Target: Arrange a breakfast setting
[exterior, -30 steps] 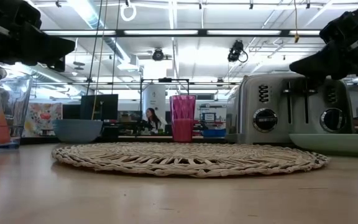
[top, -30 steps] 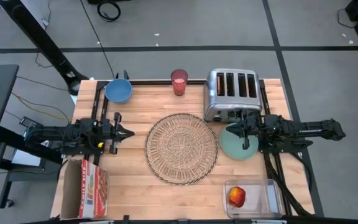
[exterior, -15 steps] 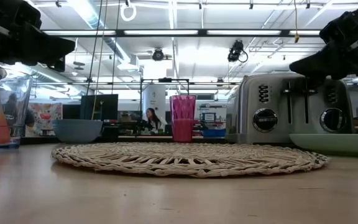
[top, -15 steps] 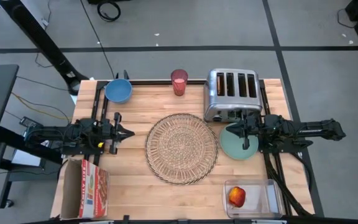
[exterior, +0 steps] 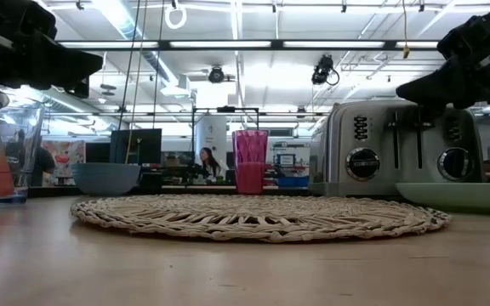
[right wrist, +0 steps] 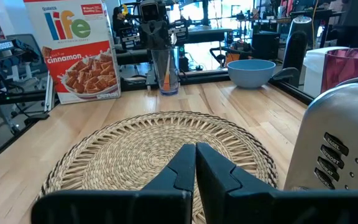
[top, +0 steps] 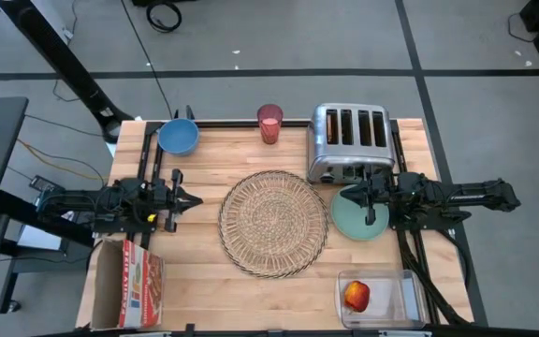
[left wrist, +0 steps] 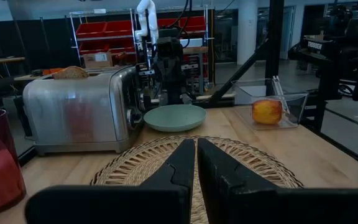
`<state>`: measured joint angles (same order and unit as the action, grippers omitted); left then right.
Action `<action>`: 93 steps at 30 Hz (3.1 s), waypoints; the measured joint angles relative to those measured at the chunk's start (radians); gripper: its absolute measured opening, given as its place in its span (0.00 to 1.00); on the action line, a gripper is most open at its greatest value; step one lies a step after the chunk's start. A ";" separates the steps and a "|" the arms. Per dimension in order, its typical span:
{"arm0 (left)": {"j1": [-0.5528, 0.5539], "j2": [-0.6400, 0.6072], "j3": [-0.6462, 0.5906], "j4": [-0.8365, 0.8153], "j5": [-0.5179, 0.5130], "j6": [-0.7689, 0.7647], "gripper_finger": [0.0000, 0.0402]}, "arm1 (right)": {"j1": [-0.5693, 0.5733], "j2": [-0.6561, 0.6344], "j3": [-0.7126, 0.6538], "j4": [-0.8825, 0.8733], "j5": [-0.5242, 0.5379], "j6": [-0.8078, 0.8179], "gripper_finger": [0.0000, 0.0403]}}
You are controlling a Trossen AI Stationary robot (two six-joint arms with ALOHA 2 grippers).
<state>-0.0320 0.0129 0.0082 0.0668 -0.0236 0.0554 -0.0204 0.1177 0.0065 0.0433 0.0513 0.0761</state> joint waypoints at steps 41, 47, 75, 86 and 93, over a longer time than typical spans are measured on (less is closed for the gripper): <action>0.002 0.253 0.377 0.083 -0.348 -0.307 0.07 | -0.002 -0.001 0.001 0.219 0.169 -0.059 0.06; 0.031 0.525 0.717 -0.351 -0.640 -0.335 0.07 | -0.002 0.000 0.000 0.342 0.168 -0.056 0.06; 0.886 1.323 0.980 -0.841 -0.098 -0.414 0.26 | 0.001 0.234 0.011 0.556 0.353 0.598 0.08; 0.905 1.428 0.981 -0.875 -0.093 -0.409 0.56 | 0.000 0.291 0.008 0.608 0.324 0.577 0.36; 0.905 1.515 0.981 -0.854 -0.197 -0.405 0.52 | 0.000 0.296 0.007 0.609 0.320 0.540 0.39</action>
<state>0.8734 1.5281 0.9890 -0.7874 -0.2207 -0.3497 -0.0200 0.4141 0.0135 0.6525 0.3710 0.6161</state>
